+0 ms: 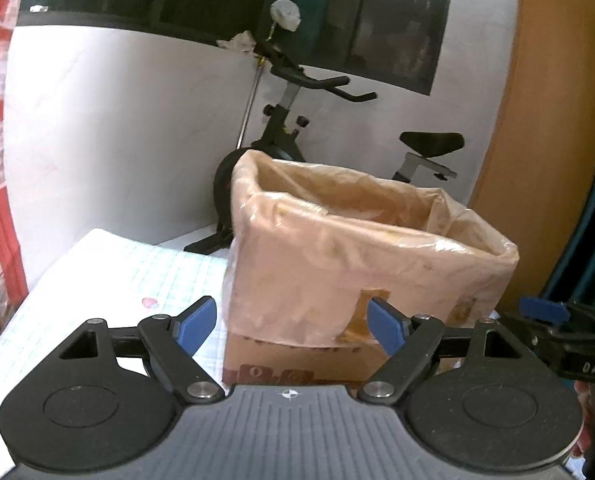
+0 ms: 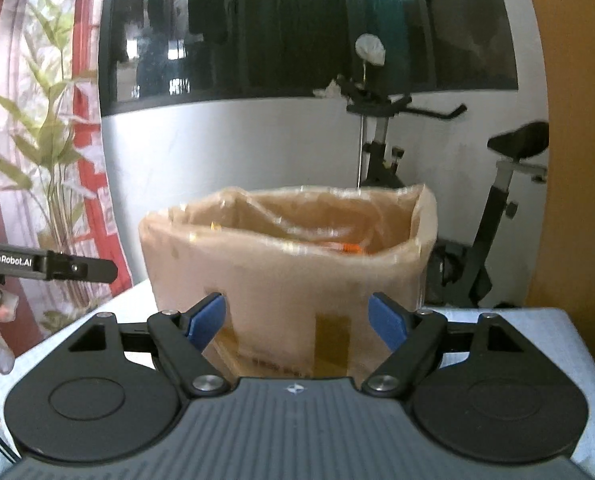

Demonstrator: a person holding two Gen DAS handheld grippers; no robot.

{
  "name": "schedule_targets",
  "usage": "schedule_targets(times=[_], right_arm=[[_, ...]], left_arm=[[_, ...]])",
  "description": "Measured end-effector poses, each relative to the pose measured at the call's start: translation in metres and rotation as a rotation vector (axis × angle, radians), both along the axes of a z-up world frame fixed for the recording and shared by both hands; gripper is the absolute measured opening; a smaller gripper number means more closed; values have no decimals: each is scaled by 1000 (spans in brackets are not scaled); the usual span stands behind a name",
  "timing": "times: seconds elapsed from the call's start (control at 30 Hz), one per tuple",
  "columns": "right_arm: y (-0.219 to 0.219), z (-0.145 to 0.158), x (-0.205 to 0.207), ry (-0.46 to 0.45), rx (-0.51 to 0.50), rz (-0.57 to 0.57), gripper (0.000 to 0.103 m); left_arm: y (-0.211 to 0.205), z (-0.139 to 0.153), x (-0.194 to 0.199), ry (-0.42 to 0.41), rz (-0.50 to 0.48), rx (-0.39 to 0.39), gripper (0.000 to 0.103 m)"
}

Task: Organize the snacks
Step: 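Withdraw both tools from the box back to the snack pile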

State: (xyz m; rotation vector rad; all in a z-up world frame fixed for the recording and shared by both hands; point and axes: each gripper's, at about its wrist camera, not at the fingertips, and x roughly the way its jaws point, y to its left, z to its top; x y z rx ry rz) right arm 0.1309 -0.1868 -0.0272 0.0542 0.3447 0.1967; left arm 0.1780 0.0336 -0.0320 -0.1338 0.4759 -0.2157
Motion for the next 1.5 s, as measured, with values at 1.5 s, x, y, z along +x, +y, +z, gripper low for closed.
schedule_targets(times=[1.5], right_arm=[[8, -42, 16, 207, -50, 119, 81]], left_arm=[[33, -39, -12, 49, 165, -72, 84]])
